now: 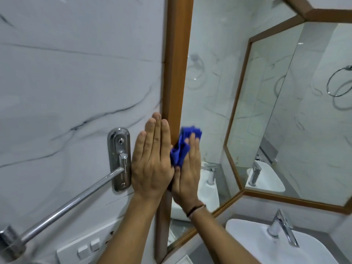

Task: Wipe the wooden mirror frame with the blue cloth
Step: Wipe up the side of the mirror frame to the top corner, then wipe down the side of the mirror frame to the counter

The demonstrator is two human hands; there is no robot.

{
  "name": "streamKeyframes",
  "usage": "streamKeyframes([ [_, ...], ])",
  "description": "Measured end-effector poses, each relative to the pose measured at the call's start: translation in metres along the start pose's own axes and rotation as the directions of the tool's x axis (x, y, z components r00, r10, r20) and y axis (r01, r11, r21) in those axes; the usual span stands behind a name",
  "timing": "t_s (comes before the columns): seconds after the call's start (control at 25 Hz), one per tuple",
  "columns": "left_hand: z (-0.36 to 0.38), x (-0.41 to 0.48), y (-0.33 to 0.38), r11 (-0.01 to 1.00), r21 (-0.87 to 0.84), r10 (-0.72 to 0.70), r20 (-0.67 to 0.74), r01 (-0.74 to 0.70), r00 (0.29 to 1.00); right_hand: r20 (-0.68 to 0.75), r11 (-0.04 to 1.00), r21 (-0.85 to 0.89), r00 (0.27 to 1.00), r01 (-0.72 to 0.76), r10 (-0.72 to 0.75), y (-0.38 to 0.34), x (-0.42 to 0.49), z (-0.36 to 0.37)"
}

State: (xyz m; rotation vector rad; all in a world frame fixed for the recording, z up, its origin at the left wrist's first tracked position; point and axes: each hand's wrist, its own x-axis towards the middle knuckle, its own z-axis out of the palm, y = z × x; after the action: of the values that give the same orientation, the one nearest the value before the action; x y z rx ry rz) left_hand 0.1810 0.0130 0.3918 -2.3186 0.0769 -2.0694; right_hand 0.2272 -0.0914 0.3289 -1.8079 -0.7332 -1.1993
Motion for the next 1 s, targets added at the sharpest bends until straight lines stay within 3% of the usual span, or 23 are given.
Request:
streamKeyframes([
  [0.12,-0.003,-0.037,0.003,1.0,-0.003,-0.006,0.071,0.006,0.997,0.069,0.993,0.003,0.991,-0.119,0.119,0.017,-0.071,0.014],
  [0.28,-0.015,-0.133,0.01,1.0,-0.017,0.016,0.263,-0.012,0.965,0.106,0.992,-0.038,0.986,-0.123,0.126,0.035,-0.127,0.02],
  [0.4,-0.008,-0.154,0.01,1.0,0.0,-0.012,0.255,0.013,0.967,0.175,0.992,-0.066,0.978,-0.108,0.118,0.046,-0.199,0.024],
  [0.44,-0.004,-0.157,0.011,0.999,0.005,-0.04,0.247,0.04,0.968,0.222,0.986,-0.085,0.962,-0.143,0.158,0.049,-0.233,0.025],
  [0.52,0.002,-0.169,0.012,0.999,-0.001,-0.049,0.242,0.051,0.969,0.25,0.935,-0.042,0.902,-0.353,0.352,0.053,-0.299,0.03],
  [0.56,0.003,-0.176,0.013,0.999,0.008,-0.048,0.242,0.048,0.969,0.225,0.836,0.031,0.819,-0.547,0.527,0.051,-0.319,0.036],
  [0.6,0.004,-0.182,0.013,0.999,0.006,-0.046,0.243,0.046,0.969,0.172,0.651,0.146,0.667,-0.745,0.725,0.045,-0.327,0.047],
  [0.64,0.005,-0.185,0.013,0.999,-0.004,-0.05,0.238,0.053,0.97,0.114,0.449,0.259,0.489,-0.855,0.865,0.04,-0.325,0.058],
  [0.68,0.004,-0.187,0.015,0.998,-0.013,-0.062,0.238,0.067,0.969,0.042,0.351,0.298,0.38,-0.888,0.924,0.04,-0.317,0.067],
  [0.76,0.006,-0.194,0.017,0.996,-0.036,-0.072,0.248,0.083,0.966,-0.137,0.35,0.204,0.327,-0.914,0.935,0.053,-0.286,0.069],
  [0.84,0.005,-0.206,0.02,0.993,-0.064,-0.076,0.265,0.096,0.961,-0.265,0.281,0.239,0.216,-0.93,0.94,0.088,-0.243,0.055],
  [0.96,0.003,-0.218,0.022,0.989,-0.099,-0.081,0.288,0.114,0.954,-0.304,0.165,0.363,0.051,-0.917,0.951,0.116,-0.198,0.035],
  [1.0,0.003,-0.221,0.022,0.988,-0.102,-0.08,0.298,0.115,0.951,-0.285,0.147,0.4,0.03,-0.904,0.958,0.104,-0.193,0.035],
])
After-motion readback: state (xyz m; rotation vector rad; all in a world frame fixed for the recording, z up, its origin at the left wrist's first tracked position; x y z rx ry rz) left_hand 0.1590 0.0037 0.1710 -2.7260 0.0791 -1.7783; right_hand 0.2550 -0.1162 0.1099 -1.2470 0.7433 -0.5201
